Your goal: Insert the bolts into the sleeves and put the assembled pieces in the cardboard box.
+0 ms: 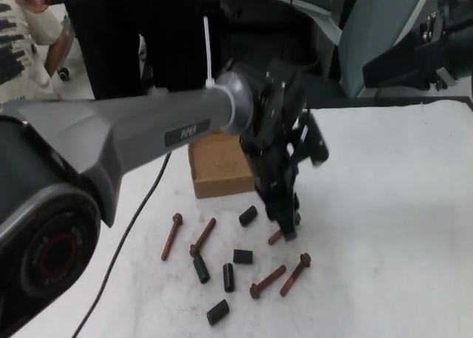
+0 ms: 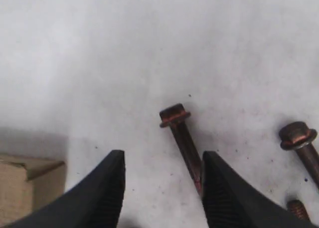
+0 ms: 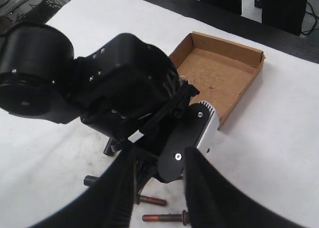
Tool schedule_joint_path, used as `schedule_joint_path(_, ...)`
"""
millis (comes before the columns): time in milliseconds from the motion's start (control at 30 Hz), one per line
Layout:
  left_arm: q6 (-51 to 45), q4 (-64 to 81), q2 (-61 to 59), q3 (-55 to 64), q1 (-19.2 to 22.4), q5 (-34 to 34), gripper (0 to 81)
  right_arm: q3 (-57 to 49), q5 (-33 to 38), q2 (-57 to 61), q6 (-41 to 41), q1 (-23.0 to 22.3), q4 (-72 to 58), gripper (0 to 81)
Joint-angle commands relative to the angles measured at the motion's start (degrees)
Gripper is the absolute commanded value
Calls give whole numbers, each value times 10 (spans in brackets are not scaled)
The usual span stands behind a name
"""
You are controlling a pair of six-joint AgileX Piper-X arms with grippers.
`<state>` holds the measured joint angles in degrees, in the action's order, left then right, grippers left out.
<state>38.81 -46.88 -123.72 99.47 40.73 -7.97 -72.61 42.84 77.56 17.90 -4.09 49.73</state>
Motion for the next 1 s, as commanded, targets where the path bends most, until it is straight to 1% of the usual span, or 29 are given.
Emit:
schedule_joint_path(0,2,-10,3,13,3,-13,404,-3,11,-10,-3,0,4,312)
schedule_joint_path(67,2,-10,2,14,3,-20,379,-3,13,-14,-3,0,6,312)
schedule_joint_path(133,2,-20,-3,15,3,-19,378,-3,13,-18,-3,0,6,312)
schedule_joint_path(267,-5,-36,-25,20,3,5,378,-3,13,-27,-3,0,6,312)
schedule_joint_path(433,-22,-80,-55,43,3,7,378,-3,13,-29,-3,0,6,312)
schedule_joint_path(567,-49,-80,-55,55,3,7,378,-3,13,-29,-3,0,6,312)
schedule_joint_path(633,-64,-76,-55,63,3,6,378,-3,13,-29,-3,0,4,312)
schedule_joint_path(800,-67,-69,-55,69,3,1,378,-3,13,-29,-3,0,4,312)
schedule_joint_path(967,-70,-54,-55,69,6,-24,378,-3,13,-29,-3,0,4,312)
